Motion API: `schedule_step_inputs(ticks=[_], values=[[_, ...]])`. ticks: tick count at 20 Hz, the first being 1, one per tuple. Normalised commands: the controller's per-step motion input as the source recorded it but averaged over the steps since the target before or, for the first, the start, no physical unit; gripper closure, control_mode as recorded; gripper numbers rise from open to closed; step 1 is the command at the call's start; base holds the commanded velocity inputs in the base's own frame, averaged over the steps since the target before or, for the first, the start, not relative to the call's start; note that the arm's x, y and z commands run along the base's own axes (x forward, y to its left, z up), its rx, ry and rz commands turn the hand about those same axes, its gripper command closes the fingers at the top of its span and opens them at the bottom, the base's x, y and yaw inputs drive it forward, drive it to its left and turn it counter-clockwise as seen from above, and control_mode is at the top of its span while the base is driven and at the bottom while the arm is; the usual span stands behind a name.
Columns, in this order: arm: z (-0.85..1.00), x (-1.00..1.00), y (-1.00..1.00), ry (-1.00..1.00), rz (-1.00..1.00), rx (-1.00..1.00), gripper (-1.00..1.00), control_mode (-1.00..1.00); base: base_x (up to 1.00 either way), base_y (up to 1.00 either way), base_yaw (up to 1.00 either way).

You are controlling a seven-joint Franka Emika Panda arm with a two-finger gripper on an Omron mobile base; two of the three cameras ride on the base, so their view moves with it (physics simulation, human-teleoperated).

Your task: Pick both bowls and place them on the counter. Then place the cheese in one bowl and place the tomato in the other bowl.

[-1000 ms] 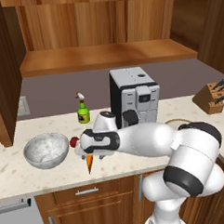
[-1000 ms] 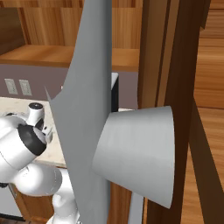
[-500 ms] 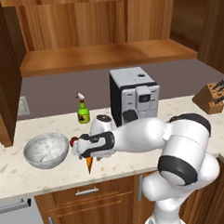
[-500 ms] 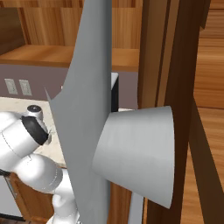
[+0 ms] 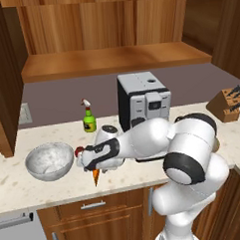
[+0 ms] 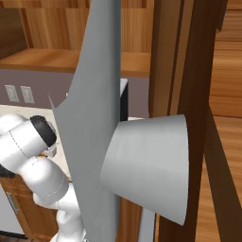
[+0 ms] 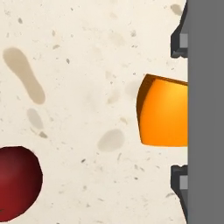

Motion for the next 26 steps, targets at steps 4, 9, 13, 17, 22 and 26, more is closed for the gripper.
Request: schedule_step_inputs(ticks=[4, 9, 13, 17, 22, 26], values=[[-0.15, 0.00, 0.01, 0.06, 0.00, 0.00, 1.00, -1.00, 0.00, 0.00, 0.00], [-0.05, -0.02, -0.08, 0.12, 0.00, 0.00, 1.00, -1.00, 0.00, 0.00, 0.00], [0.23, -0.25, -0.24, 0.01, 0.00, 0.00, 1.00, -1.00, 0.00, 0.00, 0.00], [0.42, -0.46, -0.15, -0.05, 0.00, 0.00, 1.00, -1.00, 0.00, 0.00, 0.00], [0.54, -0.41, 0.00, -0.11, 0.00, 0.00, 1.00, -1.00, 0.00, 0.00, 0.00], [0.64, -0.33, 0.00, -0.12, 0.00, 0.00, 1.00, -1.00, 0.00, 0.00, 0.00]])
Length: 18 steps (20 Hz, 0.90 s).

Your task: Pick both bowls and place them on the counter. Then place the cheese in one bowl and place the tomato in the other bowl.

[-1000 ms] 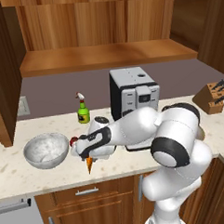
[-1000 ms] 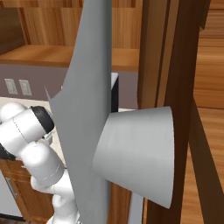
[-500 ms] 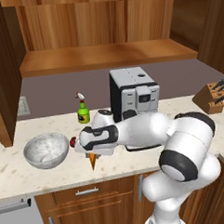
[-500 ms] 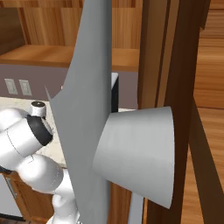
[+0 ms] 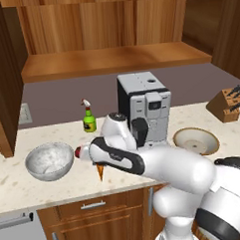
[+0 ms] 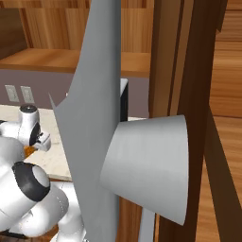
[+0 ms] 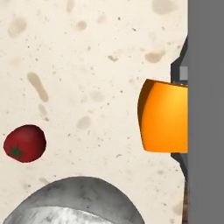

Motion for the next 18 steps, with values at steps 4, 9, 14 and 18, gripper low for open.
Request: schedule_step_inputs(ticks=[4, 9, 14, 18], values=[[0.72, -0.16, 0.01, -0.07, 0.00, 0.00, 1.00, -1.00, 0.00, 0.00, 0.00], [0.62, -0.02, 0.25, 0.00, 0.02, 0.00, 1.00, -1.00, 0.00, 0.00, 0.00], [0.57, 0.05, 0.34, -0.01, 0.05, 0.00, 1.00, -1.00, 0.00, 0.00, 0.00], [0.48, 0.20, 0.42, 0.00, 0.02, 0.00, 1.00, -1.00, 0.00, 0.00, 0.00]])
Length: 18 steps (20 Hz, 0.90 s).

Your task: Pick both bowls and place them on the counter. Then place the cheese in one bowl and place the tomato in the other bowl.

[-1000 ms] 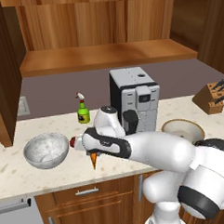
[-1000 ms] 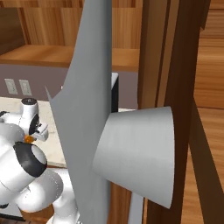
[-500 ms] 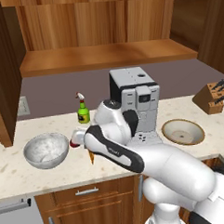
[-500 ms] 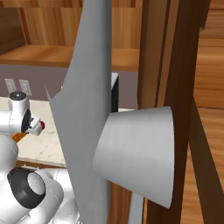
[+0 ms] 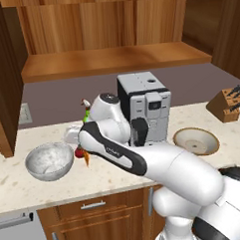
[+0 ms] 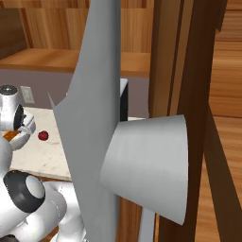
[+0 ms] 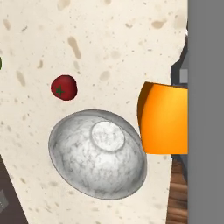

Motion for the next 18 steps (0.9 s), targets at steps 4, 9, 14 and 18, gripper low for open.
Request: schedule_step_inputs(ticks=[4, 9, 14, 18], values=[[0.29, 0.25, 0.44, -0.02, 0.00, 0.00, 1.00, -1.00, 0.00, 0.00, 0.00], [0.03, 0.27, 0.44, -0.07, 0.00, 0.00, 1.00, -1.00, 0.00, 0.00, 0.00], [-0.14, 0.18, 0.35, 0.00, 0.00, 0.00, 1.00, -1.00, 0.00, 0.00, 0.00], [-0.23, 0.05, 0.18, 0.02, 0.00, 0.00, 1.00, -1.00, 0.00, 0.00, 0.00]])
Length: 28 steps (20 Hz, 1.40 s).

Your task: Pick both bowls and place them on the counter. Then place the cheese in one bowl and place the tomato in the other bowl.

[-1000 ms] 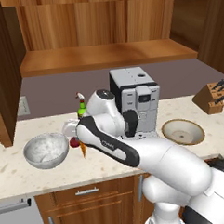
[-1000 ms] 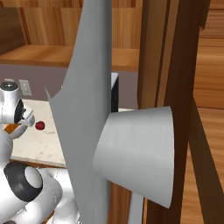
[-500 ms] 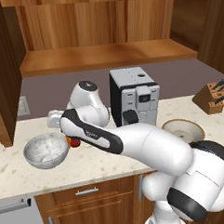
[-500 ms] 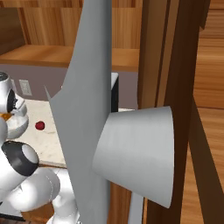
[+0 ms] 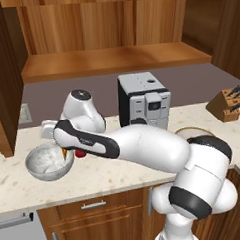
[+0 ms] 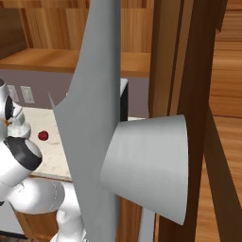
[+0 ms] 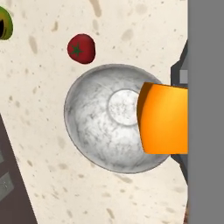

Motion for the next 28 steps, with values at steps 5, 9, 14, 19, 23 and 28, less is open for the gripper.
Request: schedule_step_inputs(ticks=[5, 9, 14, 19, 23, 28], values=[[-0.31, 0.00, 0.19, 0.00, 0.00, 0.00, 1.00, -1.00, 0.00, 0.00, 0.00], [-0.35, 0.07, 0.23, 0.00, 0.00, 0.00, 1.00, -1.00, 0.00, 0.00, 0.00], [-0.24, 0.17, 0.08, 0.01, 0.00, 0.00, 1.00, -1.00, 0.00, 0.00, 0.00], [-0.12, 0.21, 0.01, 0.00, 0.00, 0.00, 1.00, -1.00, 0.00, 0.00, 0.00], [-0.11, 0.07, 0.09, 0.00, 0.00, 0.00, 1.00, -1.00, 0.00, 0.00, 0.00], [-0.11, 0.01, 0.11, 0.00, 0.00, 0.00, 1.00, -1.00, 0.00, 0.00, 0.00]])
